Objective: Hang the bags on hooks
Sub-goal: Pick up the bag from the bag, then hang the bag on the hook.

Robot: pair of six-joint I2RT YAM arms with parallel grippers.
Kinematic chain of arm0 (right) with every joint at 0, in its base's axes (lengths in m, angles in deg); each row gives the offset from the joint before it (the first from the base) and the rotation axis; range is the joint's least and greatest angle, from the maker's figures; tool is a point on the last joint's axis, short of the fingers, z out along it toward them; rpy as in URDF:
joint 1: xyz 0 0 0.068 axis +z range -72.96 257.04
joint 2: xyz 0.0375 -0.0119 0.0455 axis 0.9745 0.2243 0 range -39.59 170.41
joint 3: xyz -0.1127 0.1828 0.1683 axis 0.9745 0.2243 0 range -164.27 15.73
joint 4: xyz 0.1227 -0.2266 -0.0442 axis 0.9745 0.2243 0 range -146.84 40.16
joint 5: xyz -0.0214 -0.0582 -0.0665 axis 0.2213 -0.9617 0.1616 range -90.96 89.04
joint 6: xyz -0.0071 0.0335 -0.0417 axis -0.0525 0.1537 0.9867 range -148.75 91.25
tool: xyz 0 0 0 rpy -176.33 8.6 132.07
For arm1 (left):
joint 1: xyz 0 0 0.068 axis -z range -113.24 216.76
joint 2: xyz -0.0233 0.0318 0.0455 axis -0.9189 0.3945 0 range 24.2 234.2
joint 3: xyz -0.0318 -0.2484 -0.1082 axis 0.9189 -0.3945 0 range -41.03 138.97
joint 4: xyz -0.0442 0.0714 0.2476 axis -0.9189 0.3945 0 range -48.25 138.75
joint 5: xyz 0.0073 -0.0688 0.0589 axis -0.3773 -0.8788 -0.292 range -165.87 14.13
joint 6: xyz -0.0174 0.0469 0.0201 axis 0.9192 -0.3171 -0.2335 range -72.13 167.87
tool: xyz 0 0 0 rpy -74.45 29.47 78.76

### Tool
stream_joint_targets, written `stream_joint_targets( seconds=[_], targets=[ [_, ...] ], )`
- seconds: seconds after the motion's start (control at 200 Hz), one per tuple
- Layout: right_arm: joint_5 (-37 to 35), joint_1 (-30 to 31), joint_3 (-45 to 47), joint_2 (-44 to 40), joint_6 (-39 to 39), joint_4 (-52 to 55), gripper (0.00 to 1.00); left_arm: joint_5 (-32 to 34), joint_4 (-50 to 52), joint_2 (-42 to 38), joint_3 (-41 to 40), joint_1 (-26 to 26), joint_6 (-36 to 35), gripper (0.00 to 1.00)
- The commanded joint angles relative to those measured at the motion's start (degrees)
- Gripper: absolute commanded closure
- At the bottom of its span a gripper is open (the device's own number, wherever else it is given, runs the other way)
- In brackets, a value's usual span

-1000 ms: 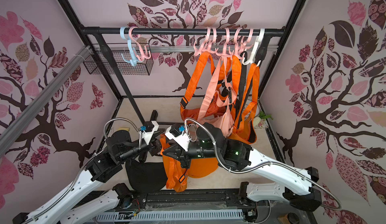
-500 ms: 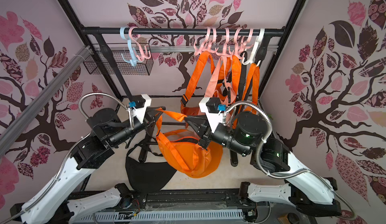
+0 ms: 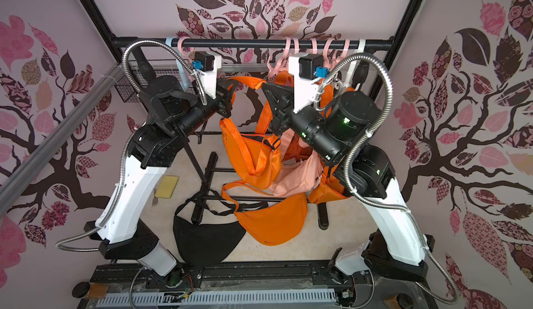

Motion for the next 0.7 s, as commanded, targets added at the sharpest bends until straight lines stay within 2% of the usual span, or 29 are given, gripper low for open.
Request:
stream_joint_targets(
  seconds=[0.0,0.11,0.155,0.325,0.42,0.695],
  targets=[
    [6.51,-6.65,-6.77,1.98,-4.31,-1.96,1.0,2.47,5.26,5.03,8.59,-1.38,0.88,1.0],
    [15.27,-18.38,-7.81,4.08,-14.29,-4.4,1.0,2.65,6.43,9.21,13.67,-1.59,-0.44,1.0],
    [17.81,-20.96,-7.83,4.87,-16.73,-5.46,1.0,2.66,5.93,9.95,13.67,-1.57,-1.01,1.0],
    [20.36,-21.28,-10.83,8.79,-17.62,-5.97,1.0,3.66,4.51,12.6,14.1,-2.12,-2.73,1.0],
    [18.24,-21.24,-11.49,10.05,-18.07,-5.19,1.0,3.61,3.86,13.96,14.56,-2.44,-3.09,1.0],
    [13.4,-21.28,3.06,5.63,-19.79,-11.91,1.0,3.97,5.81,16.93,13.27,-2.59,-3.92,1.0]
  ],
)
